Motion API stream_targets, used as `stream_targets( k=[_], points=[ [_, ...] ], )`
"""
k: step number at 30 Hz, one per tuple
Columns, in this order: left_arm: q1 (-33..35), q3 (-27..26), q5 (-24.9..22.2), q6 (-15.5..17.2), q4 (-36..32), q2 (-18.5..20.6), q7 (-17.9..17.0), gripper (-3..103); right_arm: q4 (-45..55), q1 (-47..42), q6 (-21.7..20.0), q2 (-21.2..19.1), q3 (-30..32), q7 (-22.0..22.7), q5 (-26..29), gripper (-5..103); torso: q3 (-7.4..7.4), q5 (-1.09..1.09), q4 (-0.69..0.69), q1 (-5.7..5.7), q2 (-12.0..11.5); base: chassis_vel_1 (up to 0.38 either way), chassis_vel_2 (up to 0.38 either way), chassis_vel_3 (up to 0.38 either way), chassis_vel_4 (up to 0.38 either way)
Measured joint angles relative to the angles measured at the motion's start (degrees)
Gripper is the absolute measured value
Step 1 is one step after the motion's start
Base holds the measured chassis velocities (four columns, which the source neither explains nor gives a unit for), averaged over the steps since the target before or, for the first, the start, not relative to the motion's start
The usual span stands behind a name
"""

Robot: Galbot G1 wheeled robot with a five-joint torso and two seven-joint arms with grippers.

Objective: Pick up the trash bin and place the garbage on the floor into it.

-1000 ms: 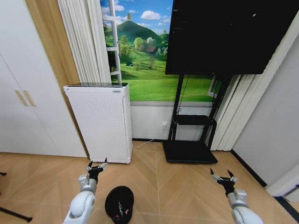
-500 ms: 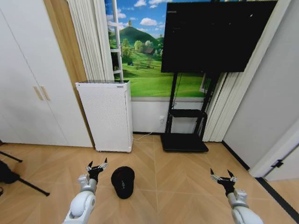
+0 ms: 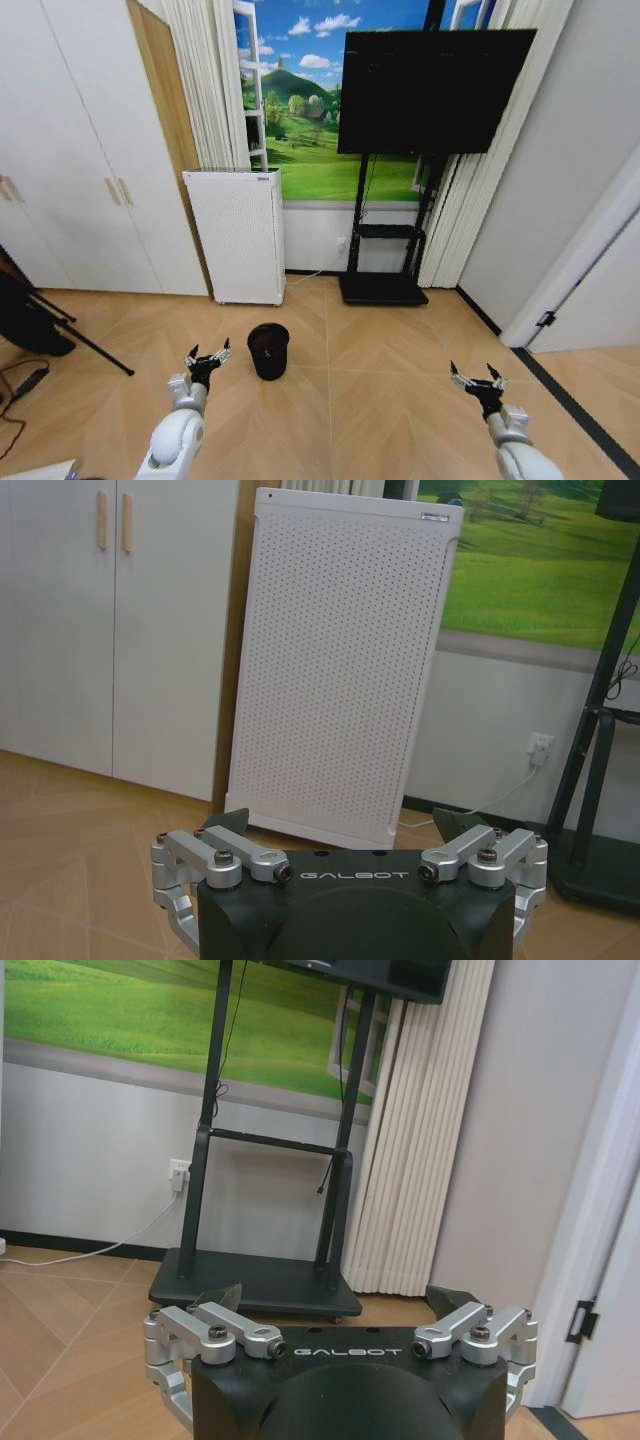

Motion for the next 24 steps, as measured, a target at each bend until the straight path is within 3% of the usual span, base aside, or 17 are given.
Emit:
stream_targets(
  k=[3,6,9,11,12,15,17,21,24],
  points=[
    [0.00,-0.01,0.00,0.00,0.00,0.00,-0.01,100,0.00,0.00,0.00,0.02,-0.01,-0.01,0.00,100,-0.01,0.15,0.02,0.00,-0.01,0.371,-0.354,-0.351,0.345],
    [0.00,-0.02,0.00,0.00,0.01,0.00,-0.01,100,0.00,0.00,0.00,0.01,-0.01,0.00,0.00,100,-0.01,0.02,0.01,0.00,-0.03,0.359,-0.363,-0.349,0.368],
    [0.00,-0.02,0.00,0.00,0.00,0.00,-0.01,100,0.00,0.00,0.00,0.01,-0.01,-0.01,0.00,100,-0.01,0.15,0.02,-0.01,-0.03,0.365,-0.358,-0.345,0.363],
    [0.00,-0.03,0.00,0.00,0.00,0.01,-0.01,100,0.00,0.00,0.00,0.02,-0.01,-0.01,0.00,100,-0.02,0.15,0.02,-0.02,-0.03,0.346,-0.346,-0.339,0.353],
    [0.00,-0.01,0.00,0.00,0.00,0.00,-0.01,100,0.00,0.00,0.00,0.01,0.00,0.00,0.00,100,-0.02,0.03,0.00,-0.02,-0.03,0.358,-0.346,-0.365,0.344],
    [0.00,-0.02,0.00,0.00,0.00,0.00,-0.02,100,0.00,-0.01,0.00,0.01,-0.01,-0.01,0.00,100,-0.03,0.11,0.01,-0.04,-0.03,0.327,-0.291,-0.313,0.311],
    [0.01,-0.02,0.00,-0.01,0.00,0.00,-0.02,100,0.00,-0.01,0.00,0.01,-0.01,0.00,0.00,100,-0.04,0.02,0.03,-0.06,-0.02,0.212,-0.203,-0.214,0.250],
    [0.01,0.00,0.00,-0.01,0.00,0.00,-0.01,100,-0.01,-0.02,0.00,0.01,-0.01,0.00,0.00,100,-0.04,0.09,-0.03,-0.05,-0.03,0.061,-0.014,-0.106,0.092],
    [-0.01,0.00,0.00,-0.01,0.00,0.00,-0.01,100,-0.01,0.01,0.00,0.01,-0.01,0.00,0.00,100,-0.01,0.07,0.01,0.01,-0.07,-0.053,-0.008,0.035,-0.024]
  ],
)
